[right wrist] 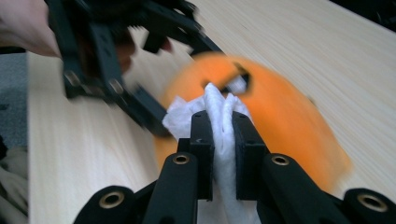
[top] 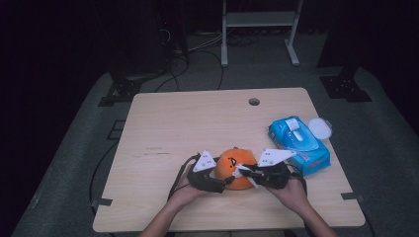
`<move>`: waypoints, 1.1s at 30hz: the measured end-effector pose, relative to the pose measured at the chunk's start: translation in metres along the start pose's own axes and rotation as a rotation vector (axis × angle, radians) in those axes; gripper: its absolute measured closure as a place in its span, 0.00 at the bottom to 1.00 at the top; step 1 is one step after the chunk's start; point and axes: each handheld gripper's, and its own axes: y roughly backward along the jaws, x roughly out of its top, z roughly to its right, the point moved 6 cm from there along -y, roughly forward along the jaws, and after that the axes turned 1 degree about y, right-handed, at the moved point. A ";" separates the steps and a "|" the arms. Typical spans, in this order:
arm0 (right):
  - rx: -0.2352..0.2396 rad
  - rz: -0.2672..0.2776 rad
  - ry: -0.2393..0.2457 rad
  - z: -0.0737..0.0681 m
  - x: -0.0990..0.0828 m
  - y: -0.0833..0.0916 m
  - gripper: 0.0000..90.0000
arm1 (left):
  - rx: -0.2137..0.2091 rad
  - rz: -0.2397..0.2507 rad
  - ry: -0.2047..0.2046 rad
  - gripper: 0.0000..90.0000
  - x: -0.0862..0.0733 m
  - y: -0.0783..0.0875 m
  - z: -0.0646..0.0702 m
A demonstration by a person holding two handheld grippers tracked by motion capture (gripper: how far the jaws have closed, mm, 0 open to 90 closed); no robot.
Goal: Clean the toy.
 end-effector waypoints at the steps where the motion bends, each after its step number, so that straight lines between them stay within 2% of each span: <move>1: 0.005 0.006 0.014 -0.004 0.005 -0.002 0.89 | 0.003 -0.001 -0.042 0.25 0.000 0.000 0.003; 4: 0.001 0.038 0.019 -0.005 0.016 -0.001 0.89 | -0.008 0.001 -0.151 0.29 0.000 0.000 0.011; 6: -0.030 0.057 0.010 0.003 0.020 0.004 0.89 | -0.018 -0.005 -0.218 0.30 -0.001 0.000 0.017; 8: -0.051 0.064 -0.024 0.015 0.017 0.008 0.89 | -0.021 -0.014 -0.255 0.30 -0.001 0.001 0.020; 10: -0.054 0.051 -0.073 0.027 0.007 0.010 0.89 | -0.021 -0.013 -0.233 0.27 0.000 0.001 0.018; 11: -0.054 0.051 -0.073 0.027 0.007 0.010 0.89 | -0.021 -0.013 -0.233 0.24 0.000 0.001 0.018; 12: -0.050 0.040 -0.087 0.030 0.000 0.009 0.89 | -0.027 -0.007 -0.191 0.24 0.001 0.001 0.015; 13: -0.044 0.026 -0.099 0.030 -0.007 0.009 0.89 | -0.028 -0.003 -0.160 0.18 0.002 0.001 0.013; 14: -0.047 0.012 -0.088 0.027 -0.012 0.010 0.89 | -0.034 0.002 -0.054 0.11 0.004 0.000 0.006; 15: -0.048 0.010 -0.078 0.024 -0.012 0.011 0.89 | -0.034 0.002 -0.054 0.10 0.004 0.000 0.006; 16: -0.044 0.009 -0.070 0.020 -0.011 0.013 0.89 | -0.052 -0.006 -0.003 0.11 0.001 -0.002 0.005; 18: -0.028 0.023 -0.044 0.010 -0.004 0.013 0.89 | -0.050 -0.007 -0.052 0.17 0.000 -0.002 0.009; 19: -0.016 0.026 -0.034 0.005 0.000 0.011 0.89 | -0.050 -0.007 -0.052 0.21 0.000 -0.002 0.009; 20: 0.017 0.043 -0.033 -0.002 0.005 0.008 0.89 | -0.043 -0.015 -0.122 0.23 0.002 -0.001 0.015; 21: 0.038 0.052 -0.034 -0.006 0.009 0.006 0.89 | -0.037 -0.014 -0.153 0.25 0.003 -0.001 0.019; 22: 0.046 0.056 -0.014 -0.011 0.014 0.003 0.89 | -0.032 -0.016 -0.185 0.26 0.003 -0.001 0.021; 24: 0.024 0.052 0.029 -0.015 0.021 0.001 0.89 | -0.029 -0.014 -0.226 0.27 0.003 0.000 0.024; 25: 0.014 0.052 0.028 -0.014 0.023 0.002 0.89 | -0.031 -0.011 -0.227 0.28 0.003 0.000 0.023; 27: -0.016 0.048 0.023 -0.005 0.021 0.004 0.89 | -0.035 -0.008 -0.204 0.27 0.001 0.000 0.021; 30: -0.053 0.027 -0.008 0.012 0.006 0.009 0.89 | -0.039 0.004 -0.125 0.22 0.001 -0.001 0.014; 31: -0.061 0.016 -0.017 0.016 0.000 0.011 0.90 | -0.039 0.004 -0.125 0.21 0.001 -0.001 0.014; 32: -0.066 0.004 -0.020 0.019 -0.006 0.013 0.90 | -0.045 0.007 -0.076 0.21 0.001 -0.001 0.009; 33: -0.060 0.002 -0.023 0.019 -0.009 0.015 0.90 | -0.046 0.007 -0.067 0.21 0.001 -0.002 0.009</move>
